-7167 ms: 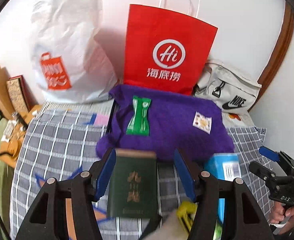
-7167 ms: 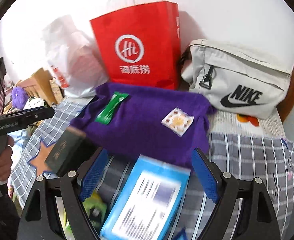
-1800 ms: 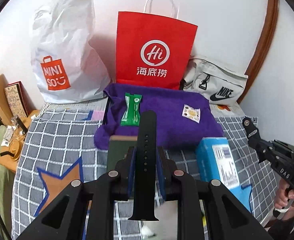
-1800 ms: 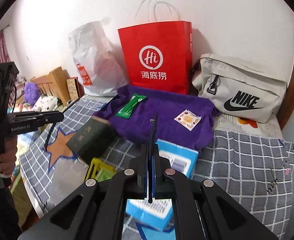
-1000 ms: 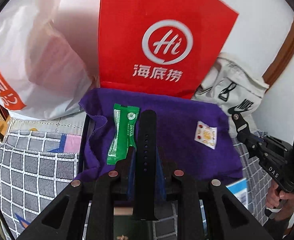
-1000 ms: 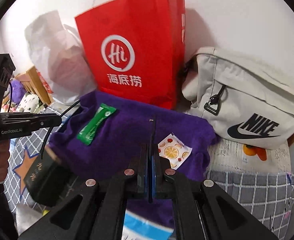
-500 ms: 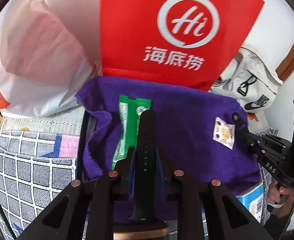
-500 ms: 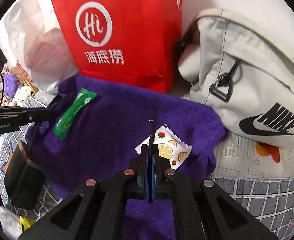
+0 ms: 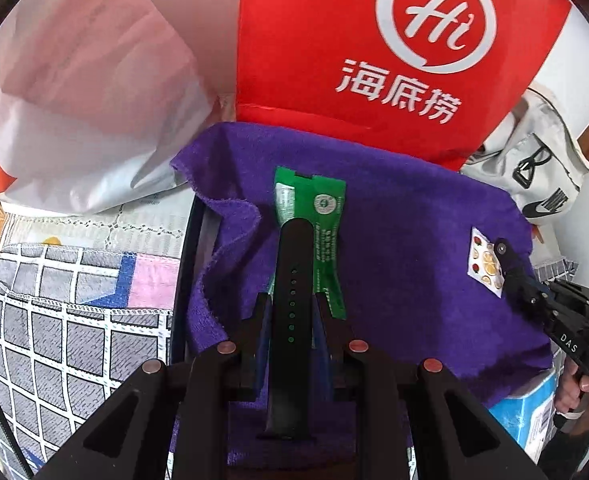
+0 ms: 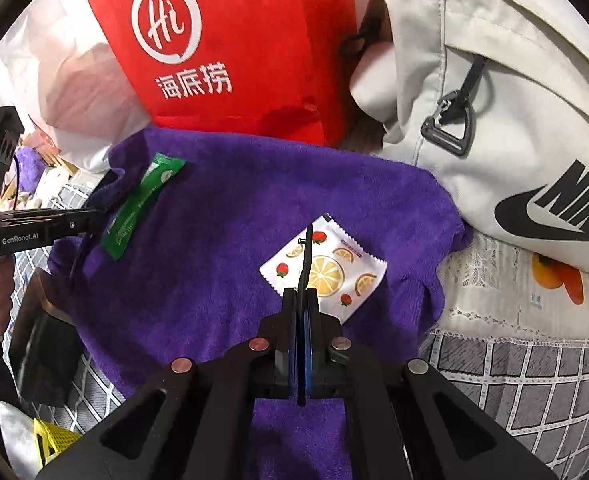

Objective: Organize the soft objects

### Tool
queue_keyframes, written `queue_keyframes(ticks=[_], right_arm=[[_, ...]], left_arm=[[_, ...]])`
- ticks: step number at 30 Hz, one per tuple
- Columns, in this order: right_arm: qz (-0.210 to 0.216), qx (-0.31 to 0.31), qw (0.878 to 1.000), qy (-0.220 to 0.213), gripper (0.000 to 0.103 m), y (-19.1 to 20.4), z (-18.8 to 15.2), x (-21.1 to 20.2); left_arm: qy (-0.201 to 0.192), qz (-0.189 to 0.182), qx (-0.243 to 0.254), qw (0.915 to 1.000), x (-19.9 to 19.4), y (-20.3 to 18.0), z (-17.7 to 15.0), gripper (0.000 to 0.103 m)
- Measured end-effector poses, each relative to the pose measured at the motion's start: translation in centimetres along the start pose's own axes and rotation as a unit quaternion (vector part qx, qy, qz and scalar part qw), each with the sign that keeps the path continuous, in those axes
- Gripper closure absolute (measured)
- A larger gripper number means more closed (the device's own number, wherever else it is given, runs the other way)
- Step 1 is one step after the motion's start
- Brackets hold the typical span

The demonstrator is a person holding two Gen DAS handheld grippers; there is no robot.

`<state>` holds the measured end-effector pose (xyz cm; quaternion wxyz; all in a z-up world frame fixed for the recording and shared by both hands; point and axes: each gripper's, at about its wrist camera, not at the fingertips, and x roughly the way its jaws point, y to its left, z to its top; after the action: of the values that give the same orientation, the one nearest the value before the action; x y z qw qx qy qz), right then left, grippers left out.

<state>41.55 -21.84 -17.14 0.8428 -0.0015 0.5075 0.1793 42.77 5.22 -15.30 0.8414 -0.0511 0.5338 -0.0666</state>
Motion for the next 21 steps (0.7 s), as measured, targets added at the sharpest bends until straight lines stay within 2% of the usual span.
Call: queue_keyframes(ticks=[4,9,11,12,13,14,15,17,19,21], right_arm=[[0.0,0.002,1.0,0.024,0.1,-0.1,-0.1,1.1],[0.002,-0.002,1.0,0.031,0.099,0.1,-0.3,1.2],[-0.002,0.001,0.999,0.037,0.098,0.0,-0.4,1.3],[-0.002,0.002,0.999,0.039,0.095,-0.2,-0.4,1.3],[-0.005,0.003,0.999,0.042,0.083,-0.2,-0.4,1.3],[-0.008,0.002,0.999,0.046,0.075,-0.2,-0.4,1.2],[-0.007,-0.001,0.999,0.043,0.064,0.0,-0.5,0.6],[-0.002,-0.007,1.0,0.031,0.046,0.5,-0.8,-0.6],[-0.018,-0.014,1.0,0.019,0.039,1.1,-1.0,-1.7],[-0.02,-0.013,1.0,0.008,0.039,1.6,-1.4,-3.2]], left_arm=[[0.01,0.002,-0.001,1.0,0.7,0.0,0.1,0.083],[0.02,-0.002,-0.009,0.9998,1.1,0.2,0.3,0.082],[0.021,-0.009,-0.011,0.9997,0.9,0.3,0.4,0.077],[0.02,-0.01,-0.014,0.9997,0.5,0.5,0.4,0.072],[0.017,-0.009,-0.015,0.9997,0.1,0.7,0.3,0.068],[0.014,-0.006,-0.014,0.9998,-0.3,0.8,0.2,0.059],[0.007,-0.004,-0.011,0.9999,-0.8,0.7,0.2,0.056],[0.003,-0.007,-0.012,0.9999,-1.6,0.6,0.0,0.055],[0.0,-0.012,-0.013,0.9998,-2.6,0.6,-0.3,0.055],[-0.007,-0.009,-0.012,0.9999,-3.8,0.7,-0.7,0.055]])
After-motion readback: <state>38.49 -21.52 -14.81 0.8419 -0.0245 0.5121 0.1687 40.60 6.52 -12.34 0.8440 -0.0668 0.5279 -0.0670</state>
